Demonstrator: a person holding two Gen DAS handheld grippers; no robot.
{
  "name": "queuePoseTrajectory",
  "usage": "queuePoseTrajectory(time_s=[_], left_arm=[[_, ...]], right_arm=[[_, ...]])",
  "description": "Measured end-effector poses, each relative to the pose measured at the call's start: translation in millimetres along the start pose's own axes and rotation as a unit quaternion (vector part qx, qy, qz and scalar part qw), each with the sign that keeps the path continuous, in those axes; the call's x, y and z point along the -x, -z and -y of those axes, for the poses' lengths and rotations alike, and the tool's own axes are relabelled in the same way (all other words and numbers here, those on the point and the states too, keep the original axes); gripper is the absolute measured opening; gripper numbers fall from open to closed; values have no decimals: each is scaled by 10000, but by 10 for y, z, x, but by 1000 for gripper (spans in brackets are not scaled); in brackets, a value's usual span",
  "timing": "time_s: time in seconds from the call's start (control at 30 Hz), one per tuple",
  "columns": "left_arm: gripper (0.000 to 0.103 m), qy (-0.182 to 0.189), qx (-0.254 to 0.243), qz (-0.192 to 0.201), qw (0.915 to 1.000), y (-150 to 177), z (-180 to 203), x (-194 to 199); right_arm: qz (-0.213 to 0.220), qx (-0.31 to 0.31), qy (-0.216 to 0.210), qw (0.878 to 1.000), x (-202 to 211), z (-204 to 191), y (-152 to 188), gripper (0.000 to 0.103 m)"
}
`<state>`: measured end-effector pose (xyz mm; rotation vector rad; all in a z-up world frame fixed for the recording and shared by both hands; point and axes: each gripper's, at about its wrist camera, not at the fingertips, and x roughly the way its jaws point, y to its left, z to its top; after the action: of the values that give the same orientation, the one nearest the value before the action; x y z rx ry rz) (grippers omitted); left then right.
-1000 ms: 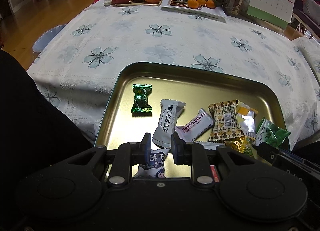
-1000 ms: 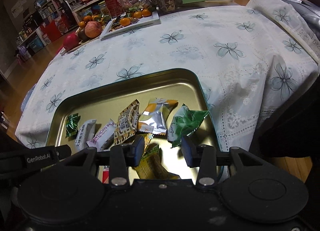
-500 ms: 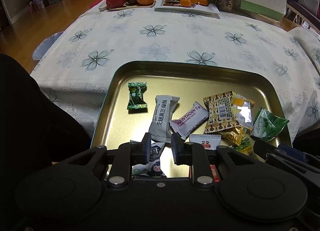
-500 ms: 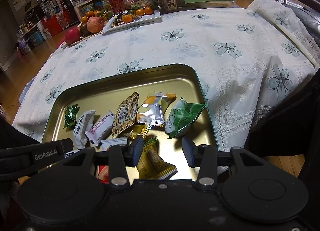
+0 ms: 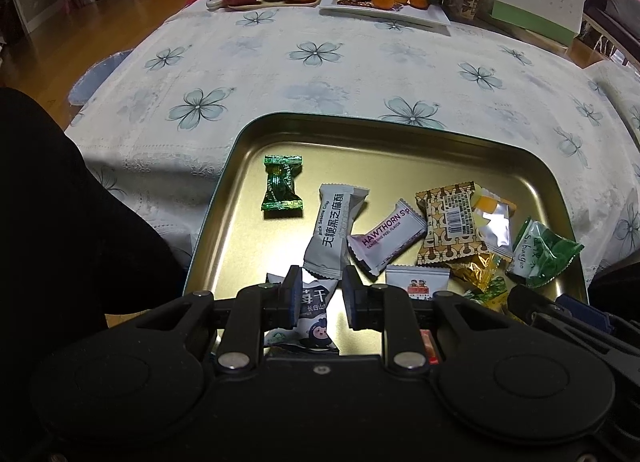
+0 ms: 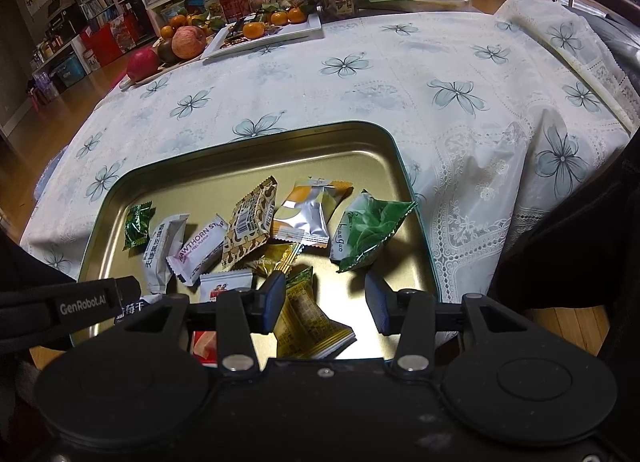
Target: Organize snacks
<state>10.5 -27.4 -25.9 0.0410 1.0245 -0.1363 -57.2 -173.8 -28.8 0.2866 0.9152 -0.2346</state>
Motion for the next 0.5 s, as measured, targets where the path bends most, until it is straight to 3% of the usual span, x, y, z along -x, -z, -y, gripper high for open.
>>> queuePoseTrajectory(time_s=[0.5], left_arm=[[31, -84, -55, 74, 9999, 8, 19, 28]], right_arm=[[-23, 32, 49, 10000, -6, -13, 12, 47]])
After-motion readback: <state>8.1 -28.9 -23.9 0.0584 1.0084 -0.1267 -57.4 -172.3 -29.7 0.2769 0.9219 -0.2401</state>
